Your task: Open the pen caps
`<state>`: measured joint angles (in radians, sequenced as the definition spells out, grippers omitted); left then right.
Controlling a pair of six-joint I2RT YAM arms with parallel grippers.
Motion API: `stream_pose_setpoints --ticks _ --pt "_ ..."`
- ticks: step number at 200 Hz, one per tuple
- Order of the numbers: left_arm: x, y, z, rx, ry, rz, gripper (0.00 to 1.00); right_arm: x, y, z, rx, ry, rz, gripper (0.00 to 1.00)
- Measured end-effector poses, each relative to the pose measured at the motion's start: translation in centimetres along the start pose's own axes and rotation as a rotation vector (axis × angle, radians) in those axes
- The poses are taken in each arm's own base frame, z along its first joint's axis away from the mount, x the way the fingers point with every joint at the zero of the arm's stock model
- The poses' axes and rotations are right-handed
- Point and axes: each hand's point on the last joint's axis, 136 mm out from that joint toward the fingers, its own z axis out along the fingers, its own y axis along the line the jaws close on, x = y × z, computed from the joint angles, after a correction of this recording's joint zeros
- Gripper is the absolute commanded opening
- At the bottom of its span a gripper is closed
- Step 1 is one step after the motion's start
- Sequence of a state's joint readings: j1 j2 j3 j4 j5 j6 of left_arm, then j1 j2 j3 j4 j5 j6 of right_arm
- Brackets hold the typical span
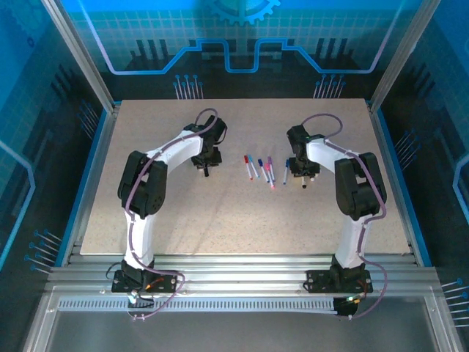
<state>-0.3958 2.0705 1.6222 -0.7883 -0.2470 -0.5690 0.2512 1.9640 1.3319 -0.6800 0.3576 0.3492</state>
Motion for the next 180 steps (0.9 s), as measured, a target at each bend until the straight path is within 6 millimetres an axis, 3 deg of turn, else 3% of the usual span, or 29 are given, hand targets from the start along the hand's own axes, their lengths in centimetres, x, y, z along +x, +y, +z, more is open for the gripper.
stream_pose_setpoints --ticks 53,74,87,134,153,180 --pt "-0.5 -1.1 -1.8 0.035 -0.036 0.010 0.32 0.0 -0.5 -0.2 0.028 0.001 -0.006 0.38" --pt "-0.2 -2.5 -2.4 0.069 -0.045 0.024 0.36 -0.1 -0.5 -0.8 0.028 -0.007 -0.008 0.38" --pt "0.0 -3.8 -2.9 0.103 -0.054 0.036 0.38 -0.5 -0.3 -1.9 0.017 -0.035 -0.005 0.39" --pt "-0.7 -10.3 -4.8 0.239 -0.099 0.070 0.40 -1.8 1.5 -8.9 -0.104 -0.203 0.006 0.44" --pt "-0.8 -12.3 -4.1 0.259 -0.097 0.085 0.39 -1.7 2.5 -10.0 -0.151 -0.228 0.004 0.46" --pt "-0.3 -13.7 -1.8 0.246 -0.074 0.100 0.38 -0.4 3.2 -9.3 -0.184 -0.197 -0.005 0.45"
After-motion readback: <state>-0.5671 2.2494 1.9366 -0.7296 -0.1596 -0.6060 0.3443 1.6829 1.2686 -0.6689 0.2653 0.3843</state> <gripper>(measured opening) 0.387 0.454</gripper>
